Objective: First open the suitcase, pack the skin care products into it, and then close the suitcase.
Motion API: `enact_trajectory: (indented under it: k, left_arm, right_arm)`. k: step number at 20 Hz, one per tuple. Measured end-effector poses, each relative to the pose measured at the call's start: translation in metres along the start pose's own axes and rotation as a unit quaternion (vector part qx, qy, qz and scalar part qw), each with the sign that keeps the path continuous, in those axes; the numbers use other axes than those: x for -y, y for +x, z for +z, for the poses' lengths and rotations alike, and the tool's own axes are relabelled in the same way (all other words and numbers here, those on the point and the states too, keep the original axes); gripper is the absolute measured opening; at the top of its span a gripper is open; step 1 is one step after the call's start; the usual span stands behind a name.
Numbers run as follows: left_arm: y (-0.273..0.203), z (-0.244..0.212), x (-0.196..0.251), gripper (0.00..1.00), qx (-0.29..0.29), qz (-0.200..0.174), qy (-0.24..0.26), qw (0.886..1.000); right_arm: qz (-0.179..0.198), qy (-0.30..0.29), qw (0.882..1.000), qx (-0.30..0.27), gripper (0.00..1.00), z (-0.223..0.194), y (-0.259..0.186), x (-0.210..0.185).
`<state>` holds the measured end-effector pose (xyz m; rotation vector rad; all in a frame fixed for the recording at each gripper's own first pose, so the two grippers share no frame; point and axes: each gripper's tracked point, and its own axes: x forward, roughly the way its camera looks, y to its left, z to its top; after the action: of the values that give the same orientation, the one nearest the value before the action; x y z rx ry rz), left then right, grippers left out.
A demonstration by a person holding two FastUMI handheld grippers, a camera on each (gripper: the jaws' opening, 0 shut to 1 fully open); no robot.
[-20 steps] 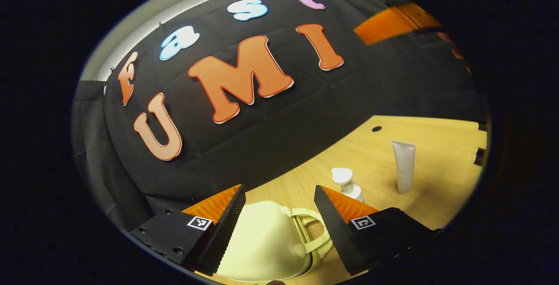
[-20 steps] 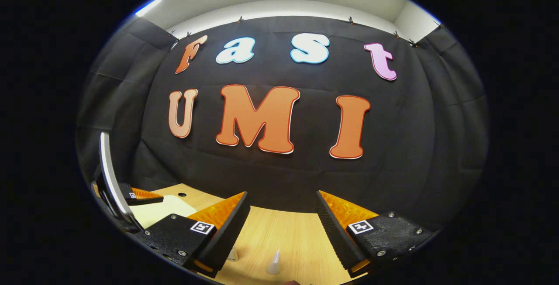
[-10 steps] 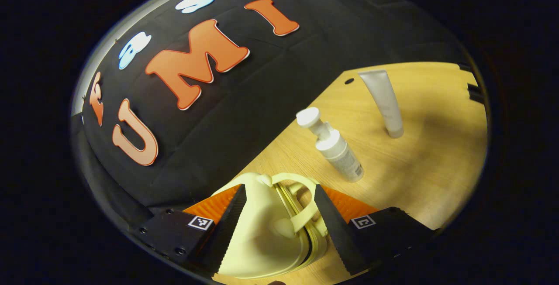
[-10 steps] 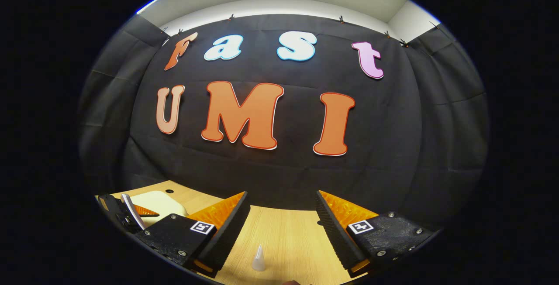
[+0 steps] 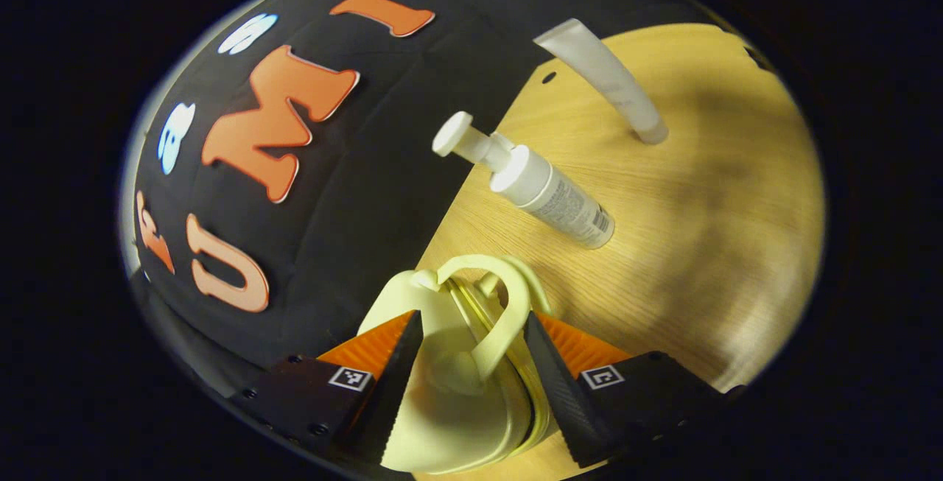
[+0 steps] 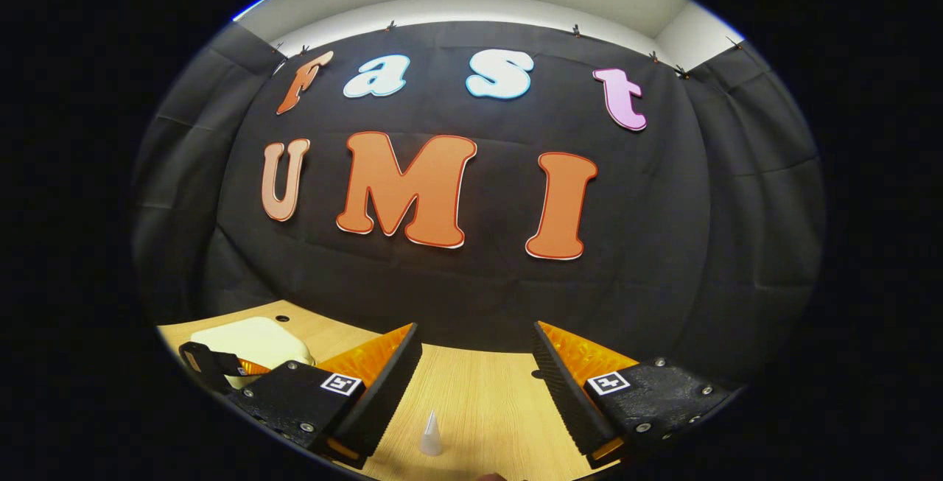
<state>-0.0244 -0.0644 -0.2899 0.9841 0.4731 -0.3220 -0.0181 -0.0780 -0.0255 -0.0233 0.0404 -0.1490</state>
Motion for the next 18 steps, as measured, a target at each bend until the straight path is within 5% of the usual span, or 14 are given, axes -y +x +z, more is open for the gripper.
enact_trajectory:
  k: [3,8,10,18]
  left_arm:
    - [0.012,0.0,0.005,0.75,-0.001,-0.004,0.017,1.0]
    - [0.011,0.0,0.007,0.22,-0.001,-0.012,0.02,1.0]
    - [0.003,0.005,-0.003,0.13,0.007,-0.001,0.013,1.0]
    - [-0.021,0.012,-0.062,0.08,0.028,0.024,-0.078,0.996]
  right_arm:
    - [0.0,-0.001,1.0,0.0,0.96,-0.001,0.0,0.001]
    - [-0.001,-0.003,1.0,-0.004,0.96,-0.007,0.0,0.006]
    - [0.002,0.0,1.0,-0.008,0.96,-0.009,0.001,0.005]
    - [0.048,0.0,0.999,-0.017,0.96,-0.02,0.004,-0.014]
